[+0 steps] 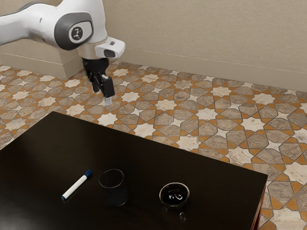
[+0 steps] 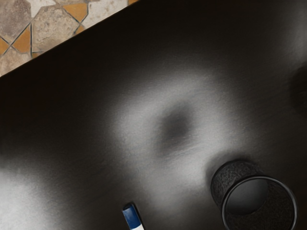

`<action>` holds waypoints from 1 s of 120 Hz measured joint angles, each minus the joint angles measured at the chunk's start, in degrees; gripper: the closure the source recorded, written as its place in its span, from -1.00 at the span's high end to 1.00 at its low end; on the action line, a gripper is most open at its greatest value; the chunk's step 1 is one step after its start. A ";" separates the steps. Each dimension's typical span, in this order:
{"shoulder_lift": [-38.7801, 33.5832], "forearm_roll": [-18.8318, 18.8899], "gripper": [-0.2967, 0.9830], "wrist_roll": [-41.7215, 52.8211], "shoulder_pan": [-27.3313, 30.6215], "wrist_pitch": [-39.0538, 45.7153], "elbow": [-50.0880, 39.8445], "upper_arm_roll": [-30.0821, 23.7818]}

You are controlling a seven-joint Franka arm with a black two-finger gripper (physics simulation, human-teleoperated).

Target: Put the marker into the pen holder.

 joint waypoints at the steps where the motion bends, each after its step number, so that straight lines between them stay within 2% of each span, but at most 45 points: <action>1: 0.00 0.00 0.54 0.24 0.00 0.20 0.00 0.01; 28: 0.08 0.03 0.54 5.24 0.26 3.85 -1.57 0.64; 38: -0.86 -0.17 0.54 3.02 -1.65 5.07 -7.05 3.30; 53: -1.60 -0.17 0.54 -0.53 -3.87 6.05 -9.70 6.70; 60: -2.38 -0.10 0.54 -1.96 -3.47 6.88 -10.76 6.98; 67: -4.13 -0.21 0.54 -3.54 -2.79 10.45 -16.12 7.47; 84: -3.74 -0.58 0.53 -7.54 1.96 17.82 -20.37 9.29; 108: 0.58 -0.83 0.16 -11.35 6.71 22.57 -21.31 9.36; 120: 1.97 -1.42 -0.01 -12.86 6.33 24.41 -23.90 9.34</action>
